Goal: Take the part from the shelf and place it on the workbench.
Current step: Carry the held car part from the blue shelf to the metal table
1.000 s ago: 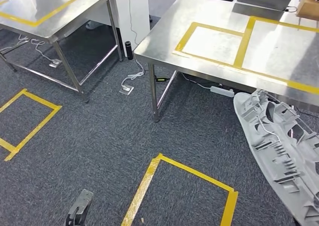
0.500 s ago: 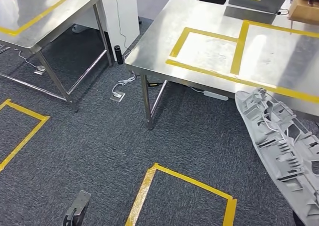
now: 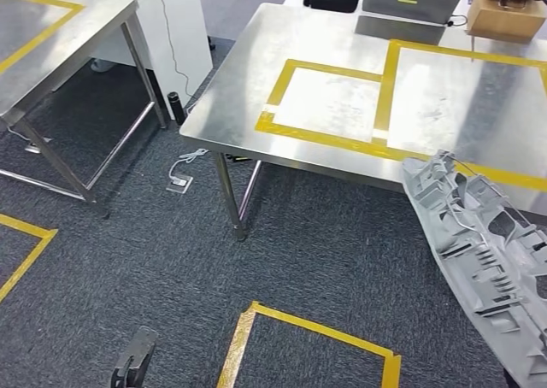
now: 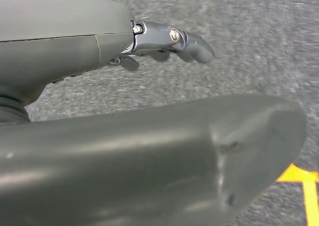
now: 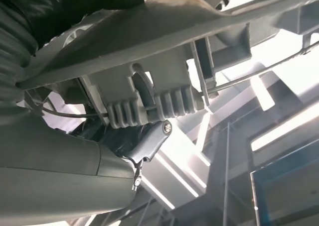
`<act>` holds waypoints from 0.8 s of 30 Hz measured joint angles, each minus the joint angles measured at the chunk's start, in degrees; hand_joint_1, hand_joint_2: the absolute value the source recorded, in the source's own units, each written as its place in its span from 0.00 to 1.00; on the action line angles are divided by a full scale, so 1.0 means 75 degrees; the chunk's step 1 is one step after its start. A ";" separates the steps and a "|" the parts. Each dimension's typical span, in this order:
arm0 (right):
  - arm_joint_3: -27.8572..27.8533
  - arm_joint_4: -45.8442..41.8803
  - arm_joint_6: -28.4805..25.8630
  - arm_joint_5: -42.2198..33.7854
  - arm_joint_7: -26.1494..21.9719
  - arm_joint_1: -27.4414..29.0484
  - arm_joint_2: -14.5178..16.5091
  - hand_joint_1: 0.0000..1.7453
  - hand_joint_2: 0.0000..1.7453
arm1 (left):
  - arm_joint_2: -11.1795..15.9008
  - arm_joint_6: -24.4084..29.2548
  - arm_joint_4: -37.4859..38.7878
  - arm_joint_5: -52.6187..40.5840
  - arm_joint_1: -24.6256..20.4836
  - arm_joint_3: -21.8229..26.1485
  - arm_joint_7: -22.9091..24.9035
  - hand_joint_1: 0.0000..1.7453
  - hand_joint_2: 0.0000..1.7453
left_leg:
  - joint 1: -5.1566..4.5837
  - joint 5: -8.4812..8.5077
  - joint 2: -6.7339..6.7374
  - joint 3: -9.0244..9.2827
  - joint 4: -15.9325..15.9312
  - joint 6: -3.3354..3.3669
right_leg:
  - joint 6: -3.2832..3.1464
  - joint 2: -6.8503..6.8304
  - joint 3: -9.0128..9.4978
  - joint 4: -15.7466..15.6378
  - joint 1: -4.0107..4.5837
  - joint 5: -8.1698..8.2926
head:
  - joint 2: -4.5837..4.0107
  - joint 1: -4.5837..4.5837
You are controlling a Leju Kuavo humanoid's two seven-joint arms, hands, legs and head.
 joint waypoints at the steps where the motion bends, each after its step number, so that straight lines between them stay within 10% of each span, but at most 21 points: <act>1: 0.0001 0.0001 0.0000 0.0005 -0.0004 -0.0008 0.0000 1.00 1.00 | -0.0005 0.0000 0.0000 0.0001 -0.0016 -0.0001 -0.0003 0.00 0.00 | 0.0014 0.0061 -0.0087 -0.0252 0.0412 -0.0036 | -0.0022 0.0058 0.0122 -0.0078 -0.0038 -0.0025 | 0.0001 -0.0007; 4: 0.0008 0.0003 0.0000 0.0006 -0.0018 -0.0021 0.0000 1.00 1.00 | 0.0005 0.0000 0.0000 0.0001 0.0009 -0.0003 -0.0004 0.00 0.00 | 0.0094 -0.0495 -0.0254 -0.1120 0.1471 -0.0149 | -0.0048 0.0257 0.0428 -0.0175 -0.0107 -0.0209 | 0.0001 -0.0019; 6: 0.0007 0.0004 0.0000 -0.0002 -0.0021 -0.0015 0.0000 1.00 1.00 | 0.0027 0.0000 0.0000 0.0001 0.0032 0.0000 -0.0003 0.00 0.00 | 0.0145 -0.0963 -0.0258 -0.1407 0.1469 -0.0231 | -0.0013 0.0398 0.0651 -0.0177 -0.0139 -0.0380 | 0.0000 -0.0020; 7: 0.0006 0.0005 0.0000 -0.0003 -0.0023 -0.0014 0.0000 0.99 1.00 | 0.0034 0.0000 0.0000 0.0001 0.0034 0.0000 -0.0003 0.00 0.00 | 0.0168 -0.0907 -0.0263 -0.1444 0.1217 -0.0263 | 0.0022 0.0460 0.0783 -0.0177 -0.0157 -0.0480 | -0.0001 -0.0019; 11: 0.0002 0.0009 0.0001 0.0017 -0.0035 -0.0023 0.0000 0.94 1.00 | 0.0048 0.0000 0.0000 0.0003 0.0063 -0.0002 -0.0001 0.00 0.00 | 0.0196 0.0638 -0.0384 -0.1348 -0.0089 -0.0201 | 0.0220 0.0638 0.1118 -0.0171 -0.0194 -0.0890 | -0.0001 -0.0005; 14: -0.0001 0.0005 -0.0001 0.0044 -0.0048 -0.0018 0.0000 0.94 1.00 | 0.0050 0.0000 0.0000 0.0004 0.0046 -0.0002 0.0000 0.00 0.00 | 0.0180 0.0715 -0.0361 -0.1214 -0.0217 0.0002 | 0.0366 0.0642 0.1193 -0.0079 -0.0191 -0.0889 | 0.0000 -0.0004; 17: 0.0010 0.0005 -0.0003 0.0067 -0.0059 -0.0030 0.0000 0.94 1.00 | 0.0044 0.0001 0.0000 0.0004 0.0025 -0.0001 -0.0005 0.00 0.00 | 0.0216 0.0644 -0.0323 -0.0977 -0.0363 0.0148 | 0.0447 0.0290 0.0626 0.0860 -0.0175 -0.0849 | 0.0001 0.0028; 21: 0.0018 0.0005 -0.0003 0.0066 -0.0055 -0.0036 0.0000 0.94 1.00 | 0.0049 0.0001 0.0001 0.0004 0.0036 0.0001 -0.0006 0.00 0.00 | 0.0209 0.0371 -0.0288 -0.0628 -0.0423 0.0186 | 0.0481 0.0148 -0.0499 0.1879 -0.0167 -0.1656 | 0.0002 0.0042; 23: 0.0021 0.0005 -0.0003 0.0065 -0.0055 -0.0032 0.0000 0.94 1.00 | 0.0039 0.0000 0.0001 0.0004 0.0037 0.0001 -0.0006 0.00 0.00 | 0.0204 0.0175 -0.0275 -0.0377 -0.0428 0.0172 | 0.0424 0.0118 -0.0567 0.1347 -0.0153 -0.1422 | 0.0002 0.0045; 24: 0.0024 0.0006 -0.0002 0.0064 -0.0058 -0.0030 0.0000 0.93 1.00 | 0.0035 0.0000 0.0001 0.0004 0.0040 0.0000 -0.0006 0.00 0.00 | 0.0199 0.0074 -0.0260 -0.0264 -0.0433 0.0158 | 0.0374 0.0055 -0.0525 0.0916 -0.0133 -0.0935 | 0.0001 0.0048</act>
